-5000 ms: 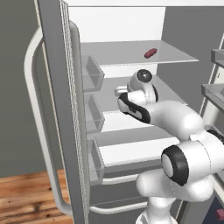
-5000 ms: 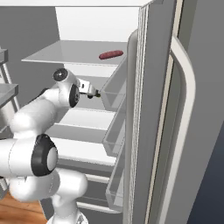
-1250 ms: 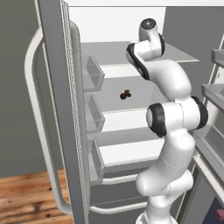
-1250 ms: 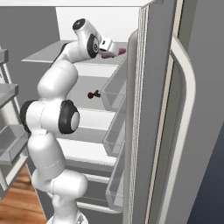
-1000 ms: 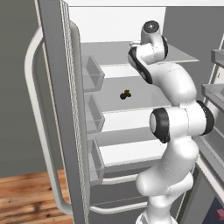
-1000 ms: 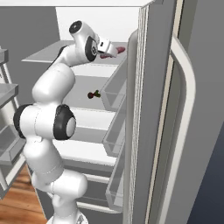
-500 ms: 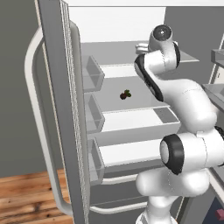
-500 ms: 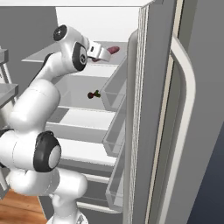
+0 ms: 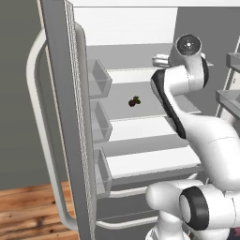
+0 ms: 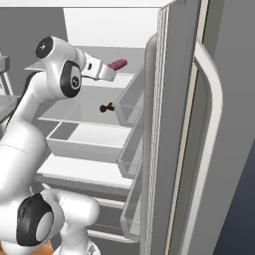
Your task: Move the beet and salami from the top shelf to the second highest shelf to make space. Then, place the pitcher from the counter on the cleared top shelf.
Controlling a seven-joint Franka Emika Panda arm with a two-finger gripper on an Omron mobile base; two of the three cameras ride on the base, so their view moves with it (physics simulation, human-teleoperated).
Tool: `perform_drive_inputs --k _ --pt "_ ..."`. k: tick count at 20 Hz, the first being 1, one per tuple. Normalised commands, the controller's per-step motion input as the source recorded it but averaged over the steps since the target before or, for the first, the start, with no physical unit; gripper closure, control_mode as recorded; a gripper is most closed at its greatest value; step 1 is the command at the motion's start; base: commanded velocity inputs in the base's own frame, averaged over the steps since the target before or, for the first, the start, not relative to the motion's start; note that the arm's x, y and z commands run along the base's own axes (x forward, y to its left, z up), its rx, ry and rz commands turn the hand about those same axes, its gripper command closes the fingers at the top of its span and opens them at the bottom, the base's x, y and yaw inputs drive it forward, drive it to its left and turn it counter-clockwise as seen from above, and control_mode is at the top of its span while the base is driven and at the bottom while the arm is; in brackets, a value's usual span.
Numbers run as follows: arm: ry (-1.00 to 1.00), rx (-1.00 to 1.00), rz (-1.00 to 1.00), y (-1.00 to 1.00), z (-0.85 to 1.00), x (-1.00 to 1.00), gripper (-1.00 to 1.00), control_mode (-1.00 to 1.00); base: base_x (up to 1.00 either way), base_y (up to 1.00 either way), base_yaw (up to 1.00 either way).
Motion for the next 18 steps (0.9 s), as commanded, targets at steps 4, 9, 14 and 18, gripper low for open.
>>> perform_drive_inputs --k 4,9,14,18 --pt "0.0 0.0 0.0 0.35 -0.16 -1.0 1.0 -1.0 0.0 0.0 0.0" --pt "0.09 -0.01 0.0 0.36 -0.4 -1.0 1.0 -1.0 0.0 0.0 0.0" --pt "0.16 0.0 0.0 0.0 -0.65 -0.61 1.0 -1.0 0.0 0.0 0.0" --pt "0.1 0.0 0.0 -0.42 -0.63 0.0 1.0 -1.0 0.0 0.0 0.0"
